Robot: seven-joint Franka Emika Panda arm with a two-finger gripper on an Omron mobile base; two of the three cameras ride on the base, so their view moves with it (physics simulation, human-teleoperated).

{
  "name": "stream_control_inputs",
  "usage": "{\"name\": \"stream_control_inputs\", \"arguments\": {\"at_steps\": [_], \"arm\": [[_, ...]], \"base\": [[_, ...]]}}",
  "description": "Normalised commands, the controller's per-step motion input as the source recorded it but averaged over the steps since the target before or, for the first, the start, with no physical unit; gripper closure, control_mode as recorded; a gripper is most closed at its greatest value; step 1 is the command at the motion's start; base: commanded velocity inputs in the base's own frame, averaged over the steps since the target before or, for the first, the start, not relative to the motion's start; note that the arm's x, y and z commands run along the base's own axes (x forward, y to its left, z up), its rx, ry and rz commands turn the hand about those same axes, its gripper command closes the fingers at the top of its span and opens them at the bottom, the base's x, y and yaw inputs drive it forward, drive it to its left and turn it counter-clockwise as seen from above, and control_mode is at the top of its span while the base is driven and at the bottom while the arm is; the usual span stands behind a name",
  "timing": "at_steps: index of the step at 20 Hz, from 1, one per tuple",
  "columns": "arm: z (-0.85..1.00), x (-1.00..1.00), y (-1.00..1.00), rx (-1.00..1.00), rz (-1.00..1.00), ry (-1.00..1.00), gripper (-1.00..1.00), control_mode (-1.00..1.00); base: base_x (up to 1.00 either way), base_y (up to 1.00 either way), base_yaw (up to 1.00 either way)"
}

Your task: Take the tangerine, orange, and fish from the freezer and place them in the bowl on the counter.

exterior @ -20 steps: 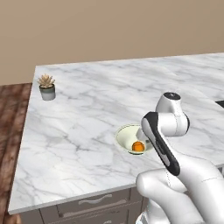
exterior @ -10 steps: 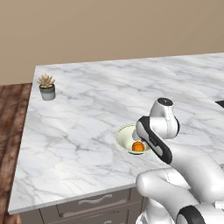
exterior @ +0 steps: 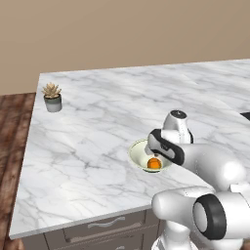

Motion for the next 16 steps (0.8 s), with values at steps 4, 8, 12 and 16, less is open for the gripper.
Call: {"name": "stream_control_inputs", "arguments": {"at_steps": [4,8,12,16], "arm": [[-0.44,0.15,0.00,0.00,0.00,0.00,1.00,-1.00],[-0.23,0.12,0.00,0.00,0.00,0.00,-1.00,-1.00],[0.00,0.00,0.00,0.00,0.00,0.00,-1.00,-1.00],[0.12,0.00,0.00,0.00,0.00,0.00,-1.00,-1.00]], "base": [[0.00,0.00,0.00],[0.00,0.00,0.00],[0.00,0.00,0.00],[0.00,0.00,0.00]]}}
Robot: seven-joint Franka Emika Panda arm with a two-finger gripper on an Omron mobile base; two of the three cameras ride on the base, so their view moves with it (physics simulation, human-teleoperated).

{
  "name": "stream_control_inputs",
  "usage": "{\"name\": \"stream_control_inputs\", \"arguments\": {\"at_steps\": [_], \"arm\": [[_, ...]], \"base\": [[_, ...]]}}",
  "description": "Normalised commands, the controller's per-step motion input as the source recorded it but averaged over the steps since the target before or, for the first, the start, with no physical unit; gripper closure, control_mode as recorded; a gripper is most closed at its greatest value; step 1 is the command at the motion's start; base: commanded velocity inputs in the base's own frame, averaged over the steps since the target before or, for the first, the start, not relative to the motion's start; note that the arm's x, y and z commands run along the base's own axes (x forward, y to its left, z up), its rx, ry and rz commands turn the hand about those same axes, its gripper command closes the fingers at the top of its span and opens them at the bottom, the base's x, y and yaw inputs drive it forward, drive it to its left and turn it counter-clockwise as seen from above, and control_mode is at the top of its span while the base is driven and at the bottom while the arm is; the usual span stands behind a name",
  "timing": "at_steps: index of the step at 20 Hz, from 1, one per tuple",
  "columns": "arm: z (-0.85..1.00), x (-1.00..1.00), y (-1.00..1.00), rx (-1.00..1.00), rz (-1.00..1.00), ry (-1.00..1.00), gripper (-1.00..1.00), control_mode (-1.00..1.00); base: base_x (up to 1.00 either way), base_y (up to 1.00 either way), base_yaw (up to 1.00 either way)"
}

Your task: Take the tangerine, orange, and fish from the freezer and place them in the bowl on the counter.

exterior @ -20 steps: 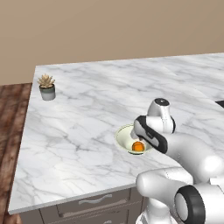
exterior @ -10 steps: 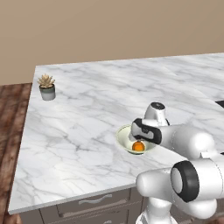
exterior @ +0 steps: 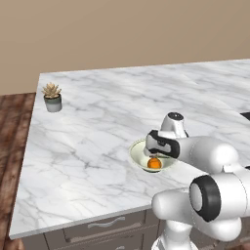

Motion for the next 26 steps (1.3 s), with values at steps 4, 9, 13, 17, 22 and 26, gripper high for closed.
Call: {"name": "stream_control_inputs", "arguments": {"at_steps": [4,9,13,17,22,26], "arm": [[0.76,-0.44,0.05,-0.01,-0.04,-0.10,-1.00,-1.00],[0.98,-0.40,0.06,0.00,0.00,0.00,-1.00,-1.00],[0.95,-0.80,0.20,0.00,0.00,-0.03,-1.00,-1.00],[1.00,-0.98,0.12,0.00,0.00,-0.02,-1.00,-1.00],[0.84,-1.00,-0.13,0.00,0.00,-0.04,-1.00,-1.00],[0.75,-1.00,-0.27,0.00,0.00,-0.01,-1.00,-1.00]], "base": [[0.00,0.00,0.00],[0.00,0.00,0.00],[0.00,0.00,0.00],[0.00,0.00,0.00],[0.00,0.00,0.00],[0.00,0.00,0.00]]}}
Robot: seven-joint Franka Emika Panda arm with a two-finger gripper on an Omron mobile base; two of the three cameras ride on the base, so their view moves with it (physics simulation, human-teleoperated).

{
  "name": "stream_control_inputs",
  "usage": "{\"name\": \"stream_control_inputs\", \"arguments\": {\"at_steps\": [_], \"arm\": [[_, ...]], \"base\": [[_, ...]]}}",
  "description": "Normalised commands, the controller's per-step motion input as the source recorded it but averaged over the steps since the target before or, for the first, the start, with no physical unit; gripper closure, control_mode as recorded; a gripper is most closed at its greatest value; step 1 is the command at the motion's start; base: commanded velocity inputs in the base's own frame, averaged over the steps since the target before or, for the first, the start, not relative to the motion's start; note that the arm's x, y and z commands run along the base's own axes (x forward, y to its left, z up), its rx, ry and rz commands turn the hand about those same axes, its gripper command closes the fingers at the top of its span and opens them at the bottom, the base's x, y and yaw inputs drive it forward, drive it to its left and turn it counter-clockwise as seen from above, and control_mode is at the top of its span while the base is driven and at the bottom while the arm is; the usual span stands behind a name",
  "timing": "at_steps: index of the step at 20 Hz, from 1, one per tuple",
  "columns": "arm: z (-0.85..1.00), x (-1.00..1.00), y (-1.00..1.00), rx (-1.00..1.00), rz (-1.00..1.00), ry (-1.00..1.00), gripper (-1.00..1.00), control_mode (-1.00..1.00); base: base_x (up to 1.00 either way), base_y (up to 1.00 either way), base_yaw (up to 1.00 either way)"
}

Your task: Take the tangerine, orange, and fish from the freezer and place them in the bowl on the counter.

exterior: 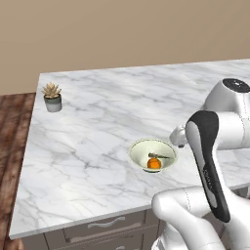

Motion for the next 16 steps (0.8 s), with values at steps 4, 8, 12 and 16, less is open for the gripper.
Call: {"name": "stream_control_inputs", "arguments": {"at_steps": [4,8,12,16], "arm": [[0.61,-0.95,-0.14,0.00,0.00,0.00,-1.00,-1.00],[0.38,-0.72,0.00,0.00,0.00,0.00,-1.00,-1.00],[0.00,-0.20,0.00,0.00,0.00,0.00,-1.00,1.00],[0.00,0.00,0.00,0.00,0.00,0.00,-1.00,1.00]], "base": [[0.00,0.00,0.00],[0.00,0.00,0.00],[-0.73,0.06,0.01],[-0.98,0.85,0.34]]}}
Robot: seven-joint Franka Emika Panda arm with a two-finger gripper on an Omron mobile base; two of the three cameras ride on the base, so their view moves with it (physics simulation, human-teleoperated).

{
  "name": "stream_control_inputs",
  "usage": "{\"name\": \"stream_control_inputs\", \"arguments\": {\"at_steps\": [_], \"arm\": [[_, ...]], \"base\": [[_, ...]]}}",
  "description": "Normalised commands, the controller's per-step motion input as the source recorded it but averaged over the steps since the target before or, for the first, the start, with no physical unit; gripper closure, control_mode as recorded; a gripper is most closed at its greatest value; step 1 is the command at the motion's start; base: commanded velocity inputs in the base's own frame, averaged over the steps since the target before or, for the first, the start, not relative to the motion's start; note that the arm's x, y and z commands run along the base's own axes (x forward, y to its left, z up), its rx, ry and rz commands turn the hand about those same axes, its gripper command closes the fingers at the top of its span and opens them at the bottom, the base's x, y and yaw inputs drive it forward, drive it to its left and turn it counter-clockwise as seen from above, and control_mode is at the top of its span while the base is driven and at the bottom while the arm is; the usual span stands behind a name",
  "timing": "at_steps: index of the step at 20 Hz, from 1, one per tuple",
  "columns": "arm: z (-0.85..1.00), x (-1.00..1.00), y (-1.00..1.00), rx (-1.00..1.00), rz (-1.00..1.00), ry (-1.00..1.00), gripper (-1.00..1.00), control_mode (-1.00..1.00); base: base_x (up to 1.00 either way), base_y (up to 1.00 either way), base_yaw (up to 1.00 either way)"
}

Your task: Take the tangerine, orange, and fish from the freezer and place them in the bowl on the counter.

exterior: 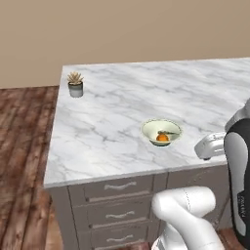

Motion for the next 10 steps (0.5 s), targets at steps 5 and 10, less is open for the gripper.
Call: {"name": "stream_control_inputs", "arguments": {"at_steps": [5,10], "arm": [[0.00,0.00,0.00,0.00,0.00,0.00,-1.00,1.00],[0.00,0.00,0.00,0.00,0.00,0.00,-1.00,1.00]], "base": [[-0.53,0.98,0.83],[-0.27,1.00,0.79]]}}
